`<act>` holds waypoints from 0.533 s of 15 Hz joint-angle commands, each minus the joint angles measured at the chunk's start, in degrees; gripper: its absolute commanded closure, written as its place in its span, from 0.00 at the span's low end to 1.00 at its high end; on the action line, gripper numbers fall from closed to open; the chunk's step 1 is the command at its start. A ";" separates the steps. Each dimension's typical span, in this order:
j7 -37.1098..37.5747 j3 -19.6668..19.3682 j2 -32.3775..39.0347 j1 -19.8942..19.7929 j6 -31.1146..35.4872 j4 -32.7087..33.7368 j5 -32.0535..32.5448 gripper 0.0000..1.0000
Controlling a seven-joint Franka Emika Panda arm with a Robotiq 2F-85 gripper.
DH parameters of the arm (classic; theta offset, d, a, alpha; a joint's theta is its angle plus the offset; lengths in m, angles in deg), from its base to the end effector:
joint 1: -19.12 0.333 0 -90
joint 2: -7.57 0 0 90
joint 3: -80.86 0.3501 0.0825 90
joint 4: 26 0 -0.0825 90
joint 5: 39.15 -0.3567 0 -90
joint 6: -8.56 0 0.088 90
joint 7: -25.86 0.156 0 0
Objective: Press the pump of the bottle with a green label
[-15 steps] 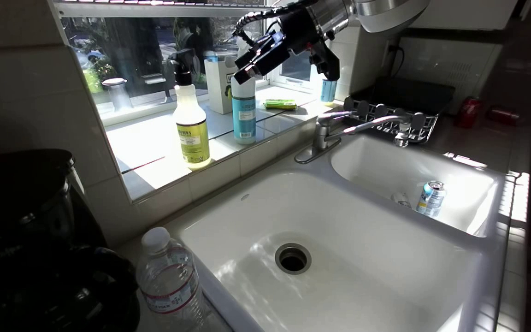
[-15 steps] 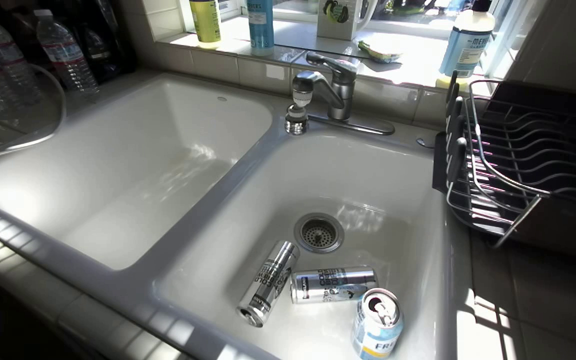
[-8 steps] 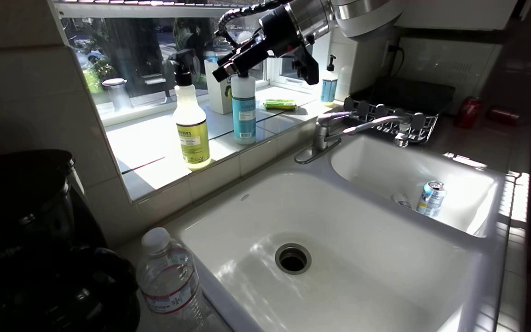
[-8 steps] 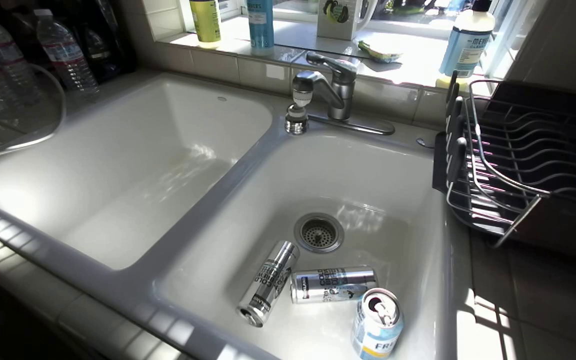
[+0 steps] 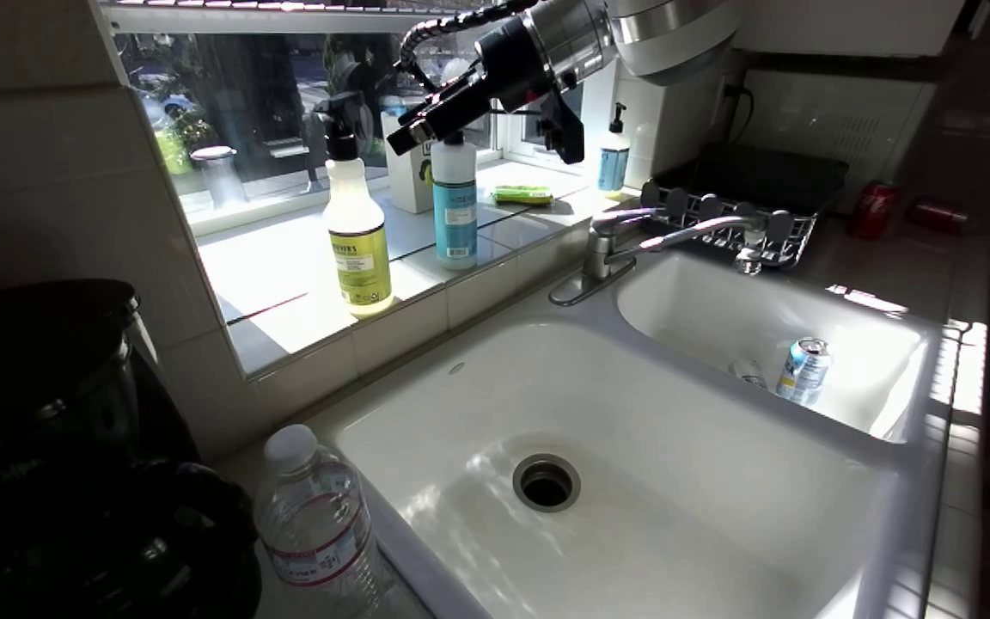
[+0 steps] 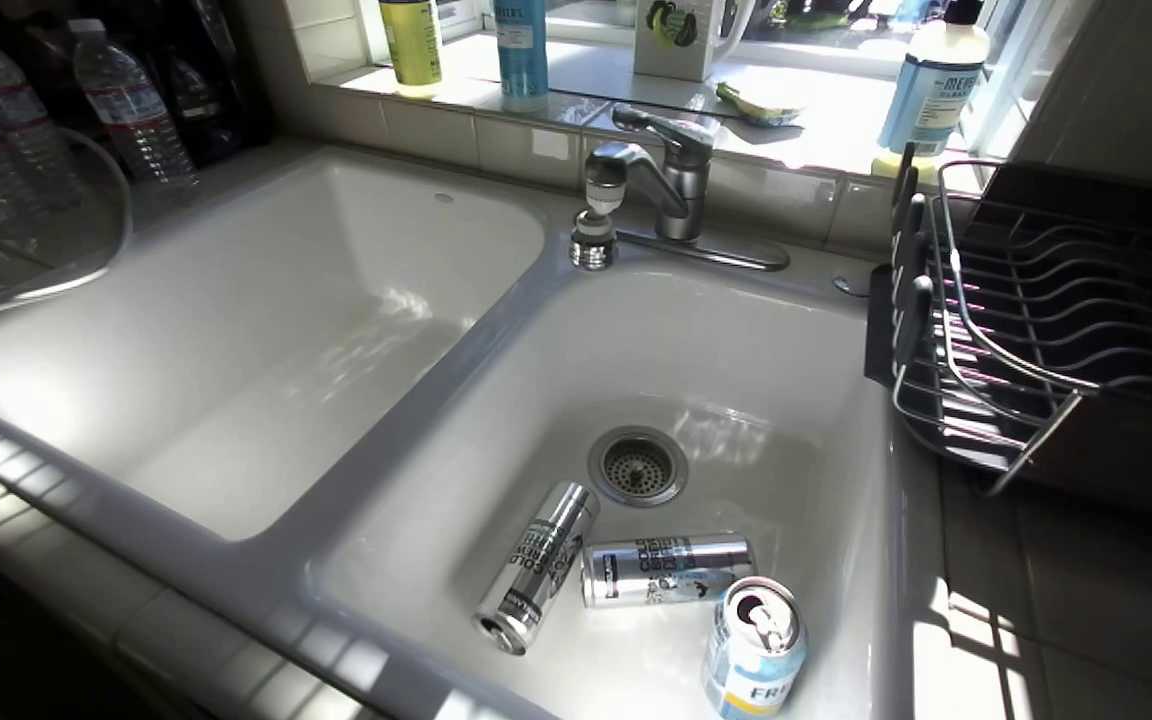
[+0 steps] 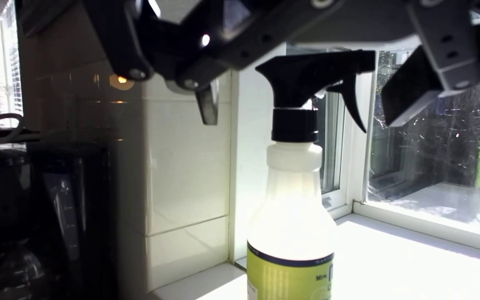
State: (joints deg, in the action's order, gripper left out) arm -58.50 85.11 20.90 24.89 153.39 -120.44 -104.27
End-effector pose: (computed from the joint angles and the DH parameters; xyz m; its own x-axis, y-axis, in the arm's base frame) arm 0.6807 0.1314 0.5634 0.2772 0.3842 0.8806 0.7480 -0.6615 0.0531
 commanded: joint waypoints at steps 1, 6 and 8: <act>0.41 1.14 0.01 -0.99 0.11 0.10 0.57 0.00; 0.82 1.29 0.39 -1.12 -0.29 0.77 -0.09 0.00; 2.52 1.47 0.84 -1.22 -1.17 1.69 -0.09 0.00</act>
State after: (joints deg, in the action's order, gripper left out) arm -58.24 85.44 20.90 24.67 153.39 -120.37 -104.28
